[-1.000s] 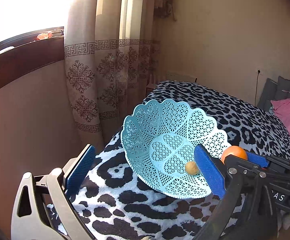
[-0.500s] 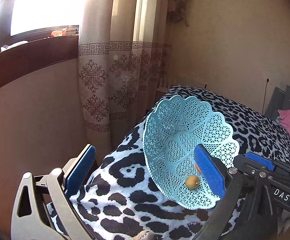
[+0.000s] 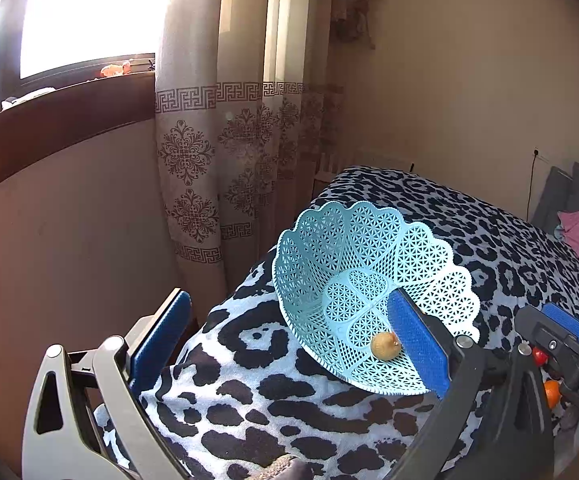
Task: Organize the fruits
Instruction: 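Withdraw both tools from the basket back toward the remaining fruits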
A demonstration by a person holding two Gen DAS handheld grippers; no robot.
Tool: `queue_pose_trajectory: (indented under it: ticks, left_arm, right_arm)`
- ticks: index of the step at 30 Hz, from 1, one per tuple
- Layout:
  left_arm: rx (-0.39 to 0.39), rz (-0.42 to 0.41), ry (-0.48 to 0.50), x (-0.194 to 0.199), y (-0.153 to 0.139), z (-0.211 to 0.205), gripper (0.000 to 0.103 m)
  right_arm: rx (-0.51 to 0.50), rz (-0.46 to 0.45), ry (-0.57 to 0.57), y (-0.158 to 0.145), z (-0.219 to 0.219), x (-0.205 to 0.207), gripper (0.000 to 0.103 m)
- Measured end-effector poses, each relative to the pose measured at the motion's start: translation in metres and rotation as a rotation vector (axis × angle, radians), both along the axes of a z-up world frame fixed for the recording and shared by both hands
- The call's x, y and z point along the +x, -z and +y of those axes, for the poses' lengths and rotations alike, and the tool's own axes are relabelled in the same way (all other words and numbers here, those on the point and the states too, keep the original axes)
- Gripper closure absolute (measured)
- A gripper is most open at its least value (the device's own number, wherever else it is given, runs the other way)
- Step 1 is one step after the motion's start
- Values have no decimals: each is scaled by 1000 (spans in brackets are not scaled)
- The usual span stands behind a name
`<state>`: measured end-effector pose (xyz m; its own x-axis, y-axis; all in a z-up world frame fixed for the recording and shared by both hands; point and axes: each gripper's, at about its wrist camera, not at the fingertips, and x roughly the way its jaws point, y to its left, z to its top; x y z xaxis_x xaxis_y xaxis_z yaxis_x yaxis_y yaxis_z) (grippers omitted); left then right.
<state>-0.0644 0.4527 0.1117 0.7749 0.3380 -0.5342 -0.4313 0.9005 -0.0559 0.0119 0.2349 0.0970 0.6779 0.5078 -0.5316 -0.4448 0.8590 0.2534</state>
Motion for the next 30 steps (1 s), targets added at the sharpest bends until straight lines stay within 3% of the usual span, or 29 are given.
queue_pose_trajectory:
  ticks: [4, 12, 23, 30]
  left_arm:
    - [24, -16, 3, -1, -1, -6, 3]
    - [9, -43, 41, -1, 4, -15, 3]
    - [-16, 2, 234, 9, 14, -48, 3]
    - [5, 17, 292, 9, 13, -72, 3]
  right_arm:
    - [5, -25, 53, 2, -14, -5, 16]
    - [5, -19, 138, 8, -42, -8, 14]
    - [-26, -20, 273, 17, -103, -16, 14]
    - [-59, -14, 353, 21, -151, -27, 14]
